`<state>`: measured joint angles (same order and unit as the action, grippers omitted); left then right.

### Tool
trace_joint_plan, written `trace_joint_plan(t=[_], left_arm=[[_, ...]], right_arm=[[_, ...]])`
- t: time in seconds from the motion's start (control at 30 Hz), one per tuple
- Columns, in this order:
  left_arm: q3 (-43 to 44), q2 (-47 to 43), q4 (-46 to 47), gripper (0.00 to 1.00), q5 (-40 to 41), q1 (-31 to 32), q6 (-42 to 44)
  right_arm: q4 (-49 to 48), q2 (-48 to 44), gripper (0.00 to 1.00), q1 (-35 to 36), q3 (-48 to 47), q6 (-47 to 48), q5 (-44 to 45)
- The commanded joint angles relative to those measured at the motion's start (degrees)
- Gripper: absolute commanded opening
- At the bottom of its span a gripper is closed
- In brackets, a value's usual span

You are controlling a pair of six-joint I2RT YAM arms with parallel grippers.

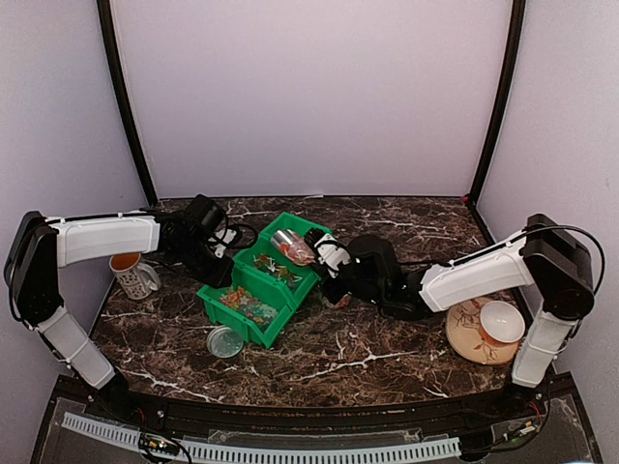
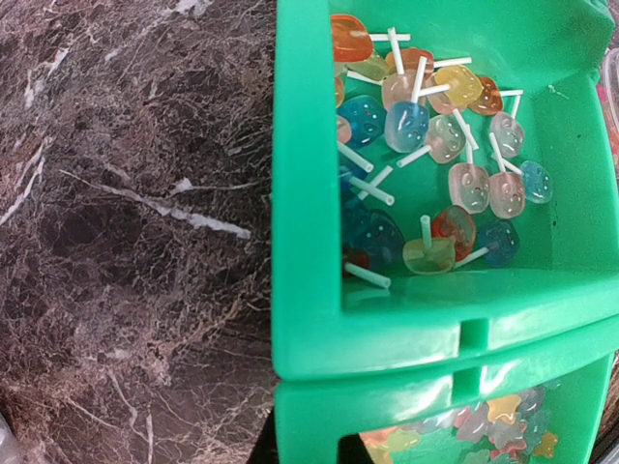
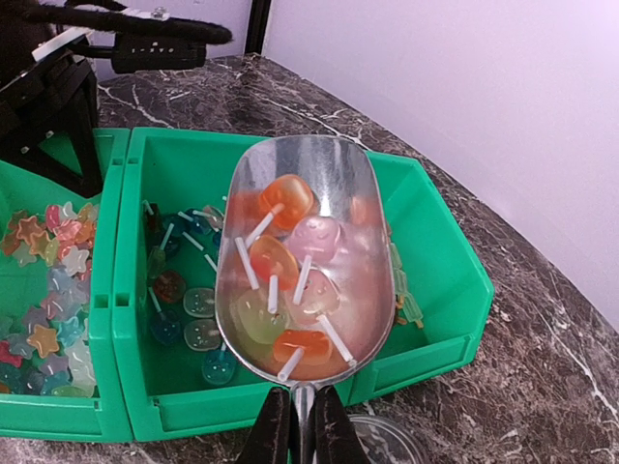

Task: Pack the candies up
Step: Scoop the fake candies from the storage box, then place the fake candies in the packing bottle.

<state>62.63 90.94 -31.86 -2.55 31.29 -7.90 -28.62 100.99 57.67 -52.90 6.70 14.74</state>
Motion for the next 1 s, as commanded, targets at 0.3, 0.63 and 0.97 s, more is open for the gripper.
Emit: trace_joint_plan(t=[0.3,0.63,0.97], left_arm=[[1.35,-4.54,4.95,0.0,-1.97,-0.42,-0.44],[1.53,-4.45,4.81,0.0,-2.25,-0.61,-0.58],[1.53,-4.19,4.76,0.0,-2.31,-0.71,-0.71]], right_arm=[[2.76,-8.52,0.0,-0.79,3.14,-1.94,4.93],[20.66,-19.89,0.0,-0.8,4.72,-4.93,8.37],[38.61,-27.64,0.0,-0.72,4.56,-8.58,7.34]])
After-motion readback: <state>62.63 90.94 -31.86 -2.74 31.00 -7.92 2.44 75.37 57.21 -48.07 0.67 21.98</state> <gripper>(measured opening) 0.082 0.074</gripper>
